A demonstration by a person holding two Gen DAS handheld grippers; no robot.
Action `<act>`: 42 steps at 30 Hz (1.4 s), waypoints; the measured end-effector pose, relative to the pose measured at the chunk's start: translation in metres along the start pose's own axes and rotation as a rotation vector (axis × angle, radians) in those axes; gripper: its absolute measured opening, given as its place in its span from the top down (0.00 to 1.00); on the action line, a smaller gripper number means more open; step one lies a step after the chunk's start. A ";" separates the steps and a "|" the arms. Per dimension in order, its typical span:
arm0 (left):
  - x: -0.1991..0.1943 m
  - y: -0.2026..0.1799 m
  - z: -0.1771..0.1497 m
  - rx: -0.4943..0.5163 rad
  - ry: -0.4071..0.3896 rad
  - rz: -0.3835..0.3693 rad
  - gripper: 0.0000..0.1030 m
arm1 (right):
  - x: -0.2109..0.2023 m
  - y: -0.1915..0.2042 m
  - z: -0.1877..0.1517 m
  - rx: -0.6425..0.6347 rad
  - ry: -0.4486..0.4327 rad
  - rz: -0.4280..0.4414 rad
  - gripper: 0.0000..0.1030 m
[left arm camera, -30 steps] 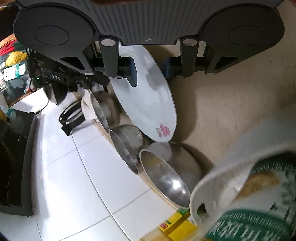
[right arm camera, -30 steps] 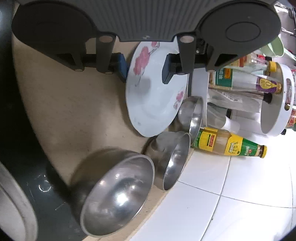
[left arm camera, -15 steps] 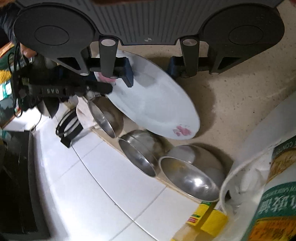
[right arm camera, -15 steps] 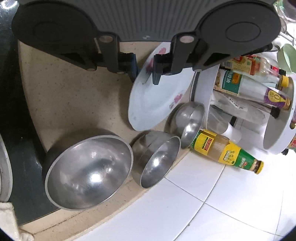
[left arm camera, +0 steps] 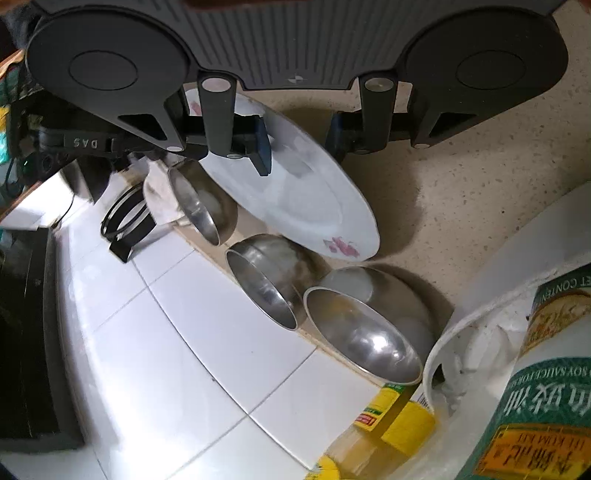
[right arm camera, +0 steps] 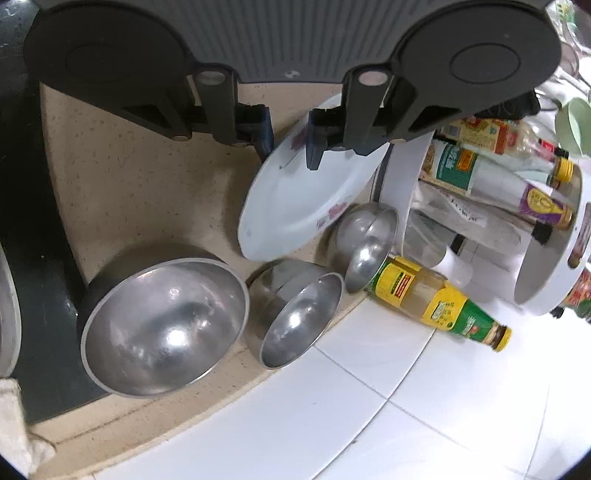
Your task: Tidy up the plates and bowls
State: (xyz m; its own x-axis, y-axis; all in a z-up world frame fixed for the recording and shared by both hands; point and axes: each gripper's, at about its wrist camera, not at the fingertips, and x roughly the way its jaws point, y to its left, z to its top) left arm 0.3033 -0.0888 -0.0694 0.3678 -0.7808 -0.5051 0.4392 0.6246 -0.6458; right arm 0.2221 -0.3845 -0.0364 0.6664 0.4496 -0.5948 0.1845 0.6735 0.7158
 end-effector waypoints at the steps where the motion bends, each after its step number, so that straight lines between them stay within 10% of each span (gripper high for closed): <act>1: -0.003 -0.002 -0.003 0.018 -0.001 0.011 0.62 | 0.000 0.000 -0.002 0.003 0.003 -0.005 0.81; 42: -0.143 -0.092 -0.134 0.076 -0.165 0.097 0.56 | -0.111 0.040 -0.116 -0.214 0.122 0.174 0.78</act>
State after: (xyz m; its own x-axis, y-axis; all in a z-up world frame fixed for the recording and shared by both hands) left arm 0.1004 -0.0370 -0.0149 0.5381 -0.7074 -0.4582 0.4536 0.7013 -0.5499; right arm 0.0717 -0.3397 0.0161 0.5804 0.6280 -0.5185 -0.0903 0.6824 0.7254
